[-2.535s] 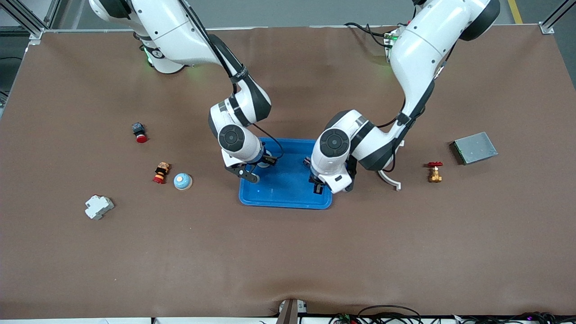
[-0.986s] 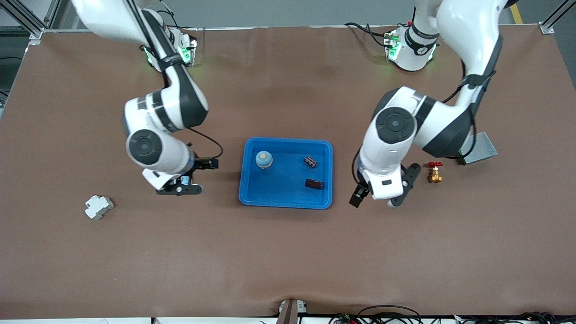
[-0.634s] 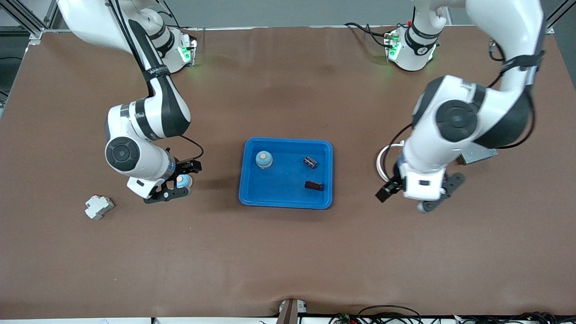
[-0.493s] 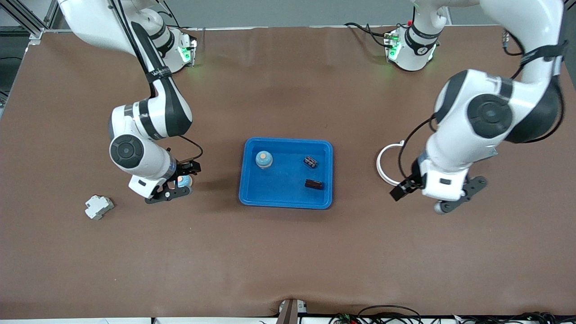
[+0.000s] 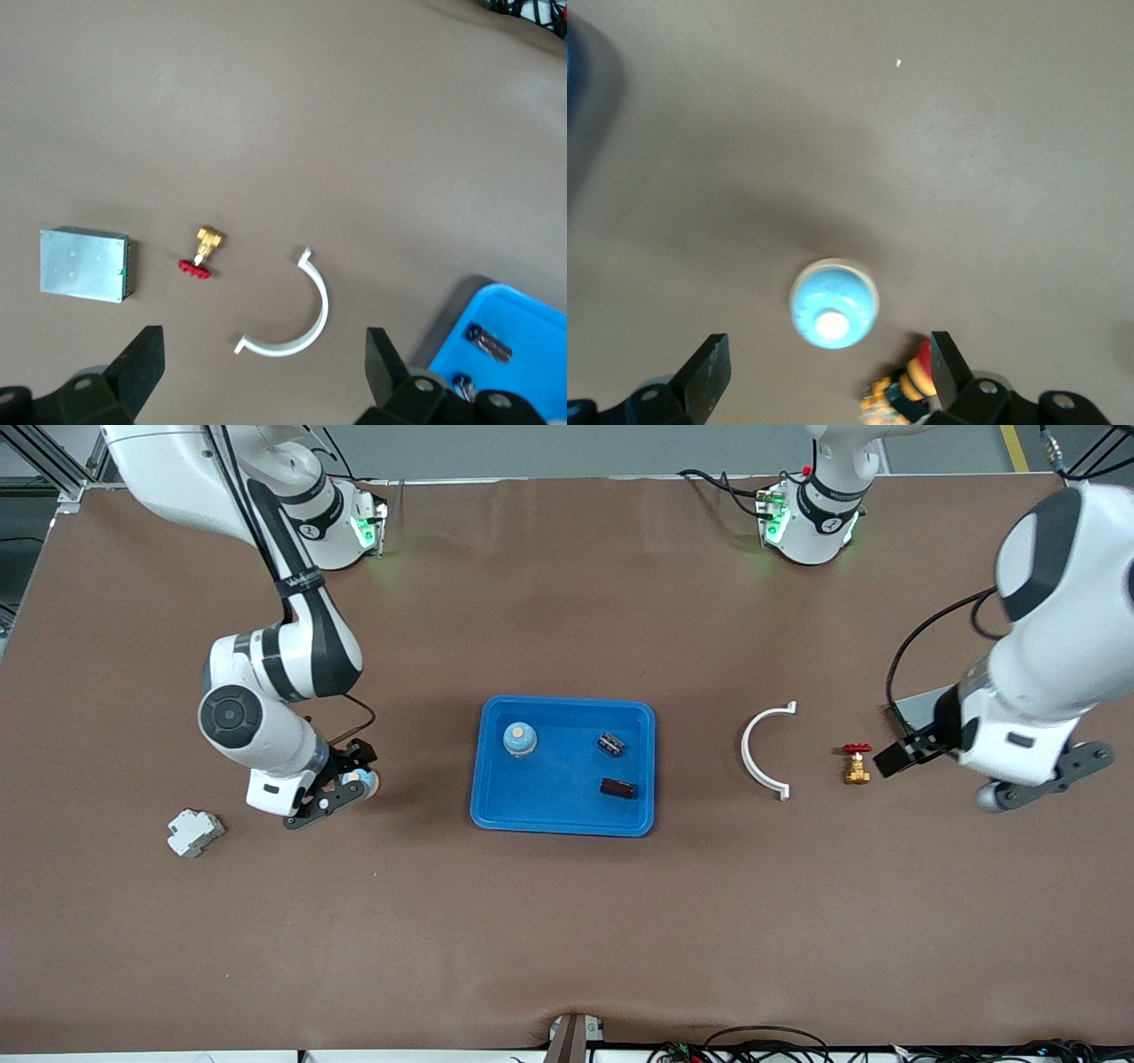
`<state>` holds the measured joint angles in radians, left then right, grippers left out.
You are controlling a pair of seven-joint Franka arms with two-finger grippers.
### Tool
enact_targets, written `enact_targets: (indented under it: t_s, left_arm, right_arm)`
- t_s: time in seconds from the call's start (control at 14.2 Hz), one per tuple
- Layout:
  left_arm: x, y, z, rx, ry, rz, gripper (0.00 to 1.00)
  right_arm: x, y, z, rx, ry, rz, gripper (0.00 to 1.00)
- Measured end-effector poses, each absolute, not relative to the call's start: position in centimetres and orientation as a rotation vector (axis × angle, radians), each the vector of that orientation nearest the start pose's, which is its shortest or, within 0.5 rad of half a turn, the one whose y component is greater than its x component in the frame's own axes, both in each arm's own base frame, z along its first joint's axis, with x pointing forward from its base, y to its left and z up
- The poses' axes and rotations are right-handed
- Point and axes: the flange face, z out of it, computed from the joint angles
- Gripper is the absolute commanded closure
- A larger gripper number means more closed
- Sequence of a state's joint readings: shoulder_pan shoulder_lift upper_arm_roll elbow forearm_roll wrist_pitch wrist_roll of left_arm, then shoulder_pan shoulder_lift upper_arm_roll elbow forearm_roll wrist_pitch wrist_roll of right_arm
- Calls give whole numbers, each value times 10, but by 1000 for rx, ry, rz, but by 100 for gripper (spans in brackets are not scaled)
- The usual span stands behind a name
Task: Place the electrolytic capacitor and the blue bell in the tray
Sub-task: 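Retract the left arm while the right gripper grasps the other blue button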
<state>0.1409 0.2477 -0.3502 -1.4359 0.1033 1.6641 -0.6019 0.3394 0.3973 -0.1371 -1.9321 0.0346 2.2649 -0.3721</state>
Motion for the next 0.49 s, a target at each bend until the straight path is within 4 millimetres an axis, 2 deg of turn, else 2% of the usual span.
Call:
enact_targets:
  t_s: [0.21, 0.49]
  left_arm:
    - [607, -81, 594, -3096, -524, -41, 0]
    - [567, -70, 635, -3075, -306, -21, 0]
  right_arm:
    - [596, 112, 263, -3009, -974, 73, 0]
    - [587, 119, 249, -2995, -1000, 90, 0]
